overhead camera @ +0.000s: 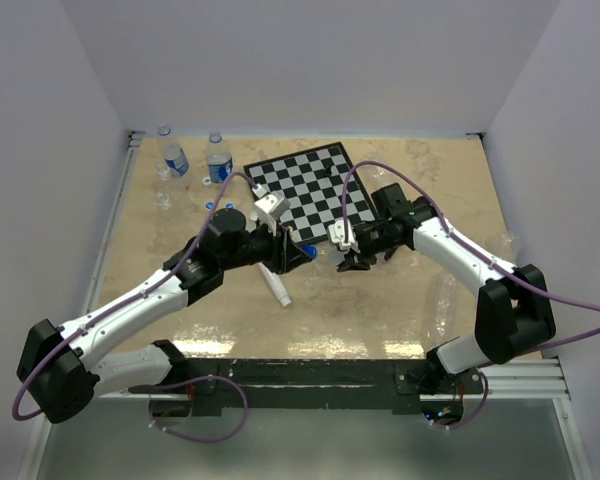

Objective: Unscrew the bottle caps
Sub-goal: Unscrew the bottle cap from the plastic bottle.

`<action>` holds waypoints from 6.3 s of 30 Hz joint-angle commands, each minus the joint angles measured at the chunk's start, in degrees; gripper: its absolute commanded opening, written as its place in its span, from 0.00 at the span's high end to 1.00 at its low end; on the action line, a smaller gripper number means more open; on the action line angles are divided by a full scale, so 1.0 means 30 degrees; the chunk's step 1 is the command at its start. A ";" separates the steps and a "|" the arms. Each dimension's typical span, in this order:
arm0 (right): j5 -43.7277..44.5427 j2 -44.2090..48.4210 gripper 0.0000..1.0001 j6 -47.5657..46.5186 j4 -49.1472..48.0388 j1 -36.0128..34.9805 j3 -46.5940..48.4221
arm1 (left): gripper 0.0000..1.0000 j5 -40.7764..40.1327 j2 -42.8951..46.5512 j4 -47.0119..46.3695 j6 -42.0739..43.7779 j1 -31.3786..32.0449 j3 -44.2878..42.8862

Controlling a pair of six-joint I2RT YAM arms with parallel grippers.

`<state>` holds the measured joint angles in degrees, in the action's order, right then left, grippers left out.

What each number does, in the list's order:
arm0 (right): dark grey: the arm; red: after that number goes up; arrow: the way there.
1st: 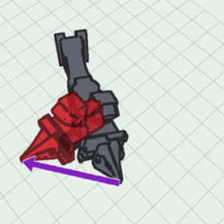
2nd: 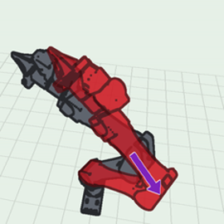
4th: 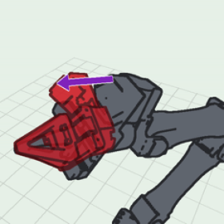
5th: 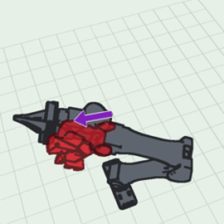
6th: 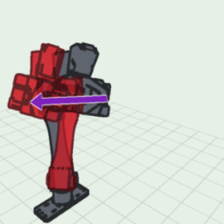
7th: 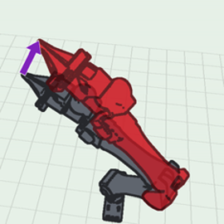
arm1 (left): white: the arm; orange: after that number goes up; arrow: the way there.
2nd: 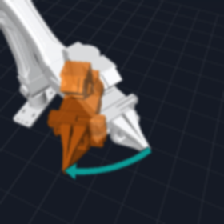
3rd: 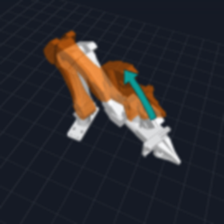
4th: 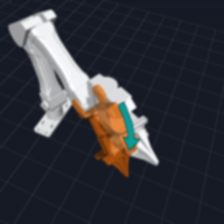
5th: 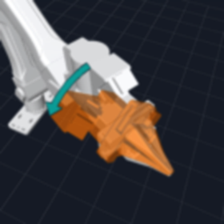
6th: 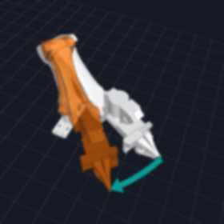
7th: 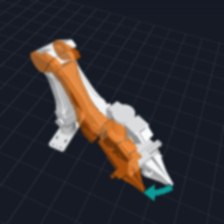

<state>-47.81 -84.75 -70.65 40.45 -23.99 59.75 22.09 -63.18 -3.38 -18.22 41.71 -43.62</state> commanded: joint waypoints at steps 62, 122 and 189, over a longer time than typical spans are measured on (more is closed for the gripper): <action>-0.0205 -0.0168 0.93 -0.1205 0.1020 -0.0148 0.0270 | 0.14 0.4796 0.2049 -0.6636 1.3956 -0.0106 0.3993; -0.0118 -0.0256 0.93 -0.1176 0.0961 -0.0178 0.0212 | 0.48 0.4269 0.0346 -0.8454 1.0438 -0.0164 0.3347; -0.0293 -0.0285 0.93 0.0259 0.0376 -0.0149 0.0476 | 1.00 -0.3023 -0.2406 -0.1372 -0.9763 -0.1161 -0.0869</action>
<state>-45.65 -86.41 -70.00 41.06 -23.20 59.88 21.85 -68.51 -12.97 -30.02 39.33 -41.25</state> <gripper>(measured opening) 0.392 0.365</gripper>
